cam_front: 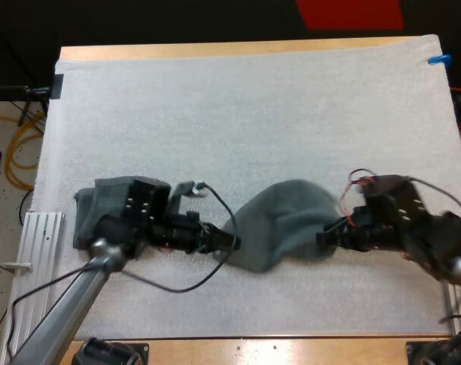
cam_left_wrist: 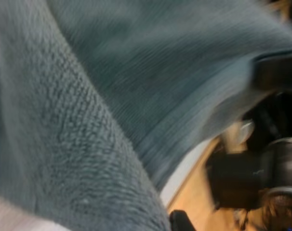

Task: Pick towel from pile fold and stack

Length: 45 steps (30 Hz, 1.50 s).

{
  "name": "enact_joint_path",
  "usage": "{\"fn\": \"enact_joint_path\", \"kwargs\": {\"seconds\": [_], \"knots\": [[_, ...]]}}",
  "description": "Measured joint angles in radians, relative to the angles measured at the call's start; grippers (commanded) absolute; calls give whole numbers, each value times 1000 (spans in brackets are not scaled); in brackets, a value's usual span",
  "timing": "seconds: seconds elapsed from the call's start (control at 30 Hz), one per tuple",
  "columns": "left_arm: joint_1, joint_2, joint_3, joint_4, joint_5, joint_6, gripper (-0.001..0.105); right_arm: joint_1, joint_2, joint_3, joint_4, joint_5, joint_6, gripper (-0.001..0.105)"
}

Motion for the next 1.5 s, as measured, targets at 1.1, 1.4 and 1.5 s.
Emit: {"fn": "enact_joint_path", "kwargs": {"seconds": [1.1,1.4,1.5], "knots": [[0,-369,-127,273,-152,-137,0,0,-158,-230,393,-151,121,0],[0,-82,-68,60,-320,-32,0,0,187,-165,58,-3,76,0],[0,32,-68,-98,-350,-25,0,0,308,-165,-88,2,76,0]]}}
